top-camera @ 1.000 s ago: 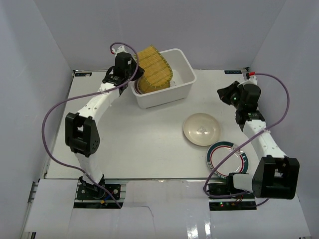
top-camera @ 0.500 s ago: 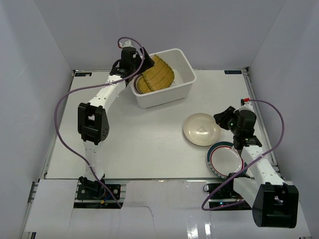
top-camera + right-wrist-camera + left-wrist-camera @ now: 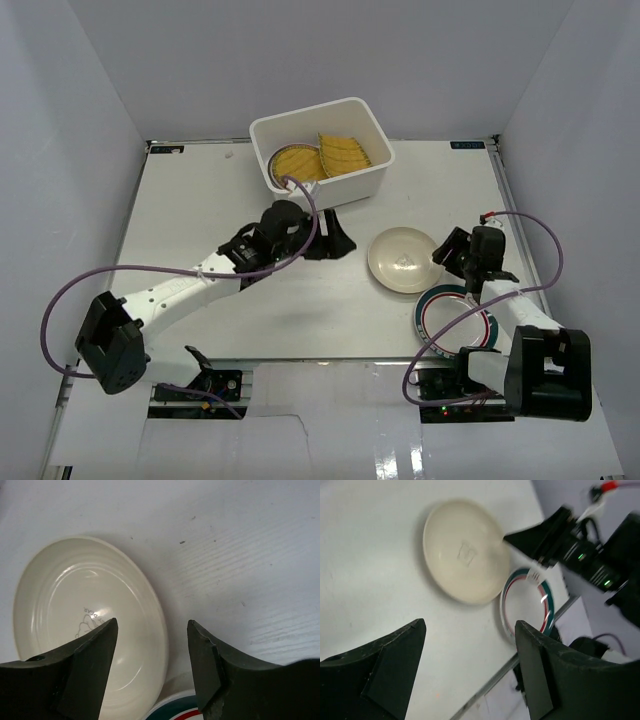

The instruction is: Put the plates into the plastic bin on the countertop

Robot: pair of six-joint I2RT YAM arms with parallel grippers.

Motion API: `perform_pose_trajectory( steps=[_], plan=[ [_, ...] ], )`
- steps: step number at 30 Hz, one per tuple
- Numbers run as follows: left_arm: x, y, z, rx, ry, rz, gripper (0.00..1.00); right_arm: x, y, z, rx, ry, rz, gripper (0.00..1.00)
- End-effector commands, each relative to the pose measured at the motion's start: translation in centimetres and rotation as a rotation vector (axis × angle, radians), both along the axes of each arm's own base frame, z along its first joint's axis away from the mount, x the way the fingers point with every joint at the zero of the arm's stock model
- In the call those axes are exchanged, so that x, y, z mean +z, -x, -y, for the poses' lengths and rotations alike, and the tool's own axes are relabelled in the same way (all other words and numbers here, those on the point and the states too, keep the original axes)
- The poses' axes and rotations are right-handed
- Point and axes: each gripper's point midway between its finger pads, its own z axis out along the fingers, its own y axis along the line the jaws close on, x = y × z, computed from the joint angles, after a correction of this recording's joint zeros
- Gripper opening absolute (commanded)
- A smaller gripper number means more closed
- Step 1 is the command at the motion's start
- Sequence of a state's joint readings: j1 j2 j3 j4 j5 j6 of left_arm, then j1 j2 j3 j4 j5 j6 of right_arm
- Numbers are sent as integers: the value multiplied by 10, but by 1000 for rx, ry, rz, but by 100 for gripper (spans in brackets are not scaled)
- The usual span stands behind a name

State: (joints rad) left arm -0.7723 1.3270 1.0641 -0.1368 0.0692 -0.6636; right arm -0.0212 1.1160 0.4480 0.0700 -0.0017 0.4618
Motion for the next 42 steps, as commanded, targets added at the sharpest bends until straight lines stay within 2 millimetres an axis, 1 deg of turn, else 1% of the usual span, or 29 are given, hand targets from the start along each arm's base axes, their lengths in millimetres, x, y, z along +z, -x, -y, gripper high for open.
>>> perform_pose_trajectory(
  steps=[1, 3, 5, 8, 9, 12, 15, 17, 19, 20, 21, 23, 24, 25, 26, 27, 28, 29, 31, 32, 33, 34, 35, 36, 37, 38, 40, 41, 42],
  plan=[
    [-65, 56, 11, -92, -28, -206, 82, -1, -10, 8, -16, 28, -12, 64],
    [-76, 89, 28, -156, -12, -250, 82, -12, -11, 2, 17, -2, -49, 53],
    [-94, 106, 34, -182, -25, -287, 82, -20, -17, -5, 42, -35, -71, 43],
    [-115, 127, 54, -235, -41, -329, 82, -25, -25, -13, 61, -81, -77, 22],
    [-124, 136, 66, -266, -47, -330, 82, -23, -28, -14, 57, -93, -68, 8],
    [-139, 147, 84, -293, -79, -340, 82, -6, -32, -12, 40, -87, -20, 8],
    [-144, 156, 100, -325, -74, -338, 82, 40, -36, 2, -16, -29, 115, 8],
    [-156, 159, 109, -337, -86, -357, 83, 75, -32, 11, -53, 9, 202, 8],
    [-152, 158, 123, -344, -63, -337, 84, 107, -32, 21, -92, 47, 265, 8],
    [-158, 155, 128, -337, -68, -333, 85, 127, -30, 24, -104, 56, 313, 8],
    [-153, 151, 135, -335, -53, -322, 85, 150, -33, 27, -114, 74, 360, 8],
    [-156, 146, 145, -330, -45, -309, 86, 169, -30, 28, -115, 79, 384, 8],
    [-150, 142, 153, -329, -28, -291, 86, 180, -30, 25, -101, 73, 406, 8],
    [-150, 139, 157, -325, -24, -288, 87, 201, -31, 22, -89, 65, 449, 8],
    [-156, 136, 162, -324, -28, -284, 87, 210, -31, 19, -80, 51, 465, 8],
    [-150, 133, 171, -330, -15, -268, 87, 220, -31, 12, -47, 29, 487, 8],
    [-153, 132, 176, -333, -18, -268, 87, 231, -31, 9, -32, 15, 510, 8],
    [-170, 131, 179, -334, -46, -286, 87, 250, -32, 4, -22, -11, 553, 8],
    [-170, 126, 193, -342, -41, -282, 87, 265, -31, -10, 43, -61, 588, 8],
    [-177, 126, 196, -346, -52, -292, 87, 280, -31, -13, 55, -82, 619, 8],
    [-196, 126, 198, -352, -86, -310, 86, 286, -31, -19, 81, -99, 629, 8],
    [-195, 124, 207, -360, -85, -306, 86, 287, -33, -21, 90, -109, 625, 8],
    [-201, 124, 210, -364, -95, -315, 85, 294, -33, -24, 102, -124, 640, 8],
    [-218, 124, 212, -366, -123, -335, 83, 303, -35, -30, 135, -138, 670, 8],
    [-218, 122, 218, -370, -126, -329, 81, 301, -39, -34, 151, -149, 659, 8],
    [-223, 121, 220, -372, -136, -331, 77, 307, -40, -42, 181, -164, 667, 8],
    [-238, 117, 221, -360, -167, -333, 60, 308, -47, -47, 198, -170, 664, 8],
    [-238, 116, 224, -356, -176, -331, 51, 311, -45, -65, 244, -184, 665, 8],
    [-241, 113, 223, -346, -187, -328, 43, 315, -49, -70, 255, -181, 672, 8]
  ],
)
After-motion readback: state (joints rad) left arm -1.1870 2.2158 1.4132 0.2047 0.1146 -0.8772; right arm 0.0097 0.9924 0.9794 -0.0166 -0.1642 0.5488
